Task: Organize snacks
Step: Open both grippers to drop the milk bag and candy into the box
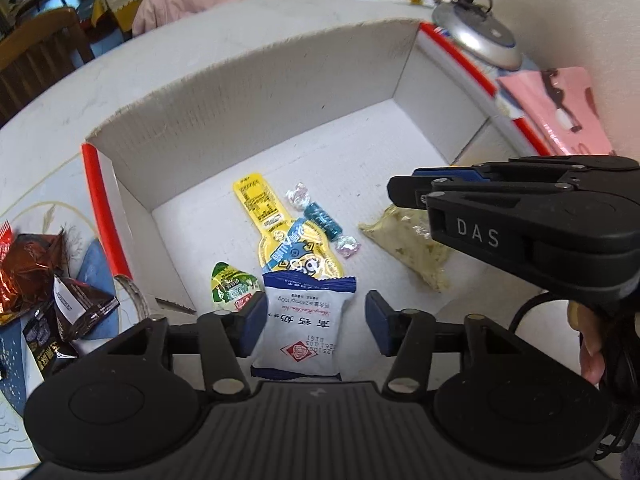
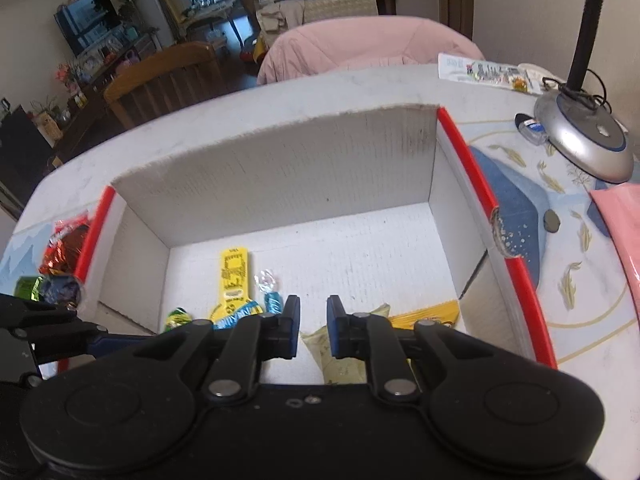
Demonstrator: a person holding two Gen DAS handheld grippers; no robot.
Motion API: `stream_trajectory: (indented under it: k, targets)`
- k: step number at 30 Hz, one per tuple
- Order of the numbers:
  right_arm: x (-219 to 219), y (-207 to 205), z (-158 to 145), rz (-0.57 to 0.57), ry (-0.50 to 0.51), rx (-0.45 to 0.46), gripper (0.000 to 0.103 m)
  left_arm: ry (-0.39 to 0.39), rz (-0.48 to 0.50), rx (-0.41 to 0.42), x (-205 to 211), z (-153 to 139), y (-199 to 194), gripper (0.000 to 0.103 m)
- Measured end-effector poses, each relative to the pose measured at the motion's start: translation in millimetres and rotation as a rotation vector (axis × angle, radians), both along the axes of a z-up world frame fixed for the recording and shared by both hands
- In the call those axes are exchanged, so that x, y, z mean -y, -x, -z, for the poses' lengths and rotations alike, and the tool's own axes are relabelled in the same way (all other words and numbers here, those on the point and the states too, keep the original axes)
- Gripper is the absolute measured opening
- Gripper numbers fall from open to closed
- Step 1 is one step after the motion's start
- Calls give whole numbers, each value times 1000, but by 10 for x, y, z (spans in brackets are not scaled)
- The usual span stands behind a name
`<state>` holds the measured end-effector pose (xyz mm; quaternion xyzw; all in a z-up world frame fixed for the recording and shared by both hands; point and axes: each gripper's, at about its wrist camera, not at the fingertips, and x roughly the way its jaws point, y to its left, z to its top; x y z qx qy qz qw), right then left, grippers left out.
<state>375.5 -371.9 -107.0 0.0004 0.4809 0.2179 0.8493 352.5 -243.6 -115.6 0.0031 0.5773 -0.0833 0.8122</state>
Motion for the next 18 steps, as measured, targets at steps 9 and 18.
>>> stream_trajectory:
  k: [9,18]
  targets:
    - [7,289,-350,20,-35,77,13,32,6,95,-150,-334,265,57]
    - [-155,646,-680,36,-53,166,13,43,14,205,-401,-680,599,57]
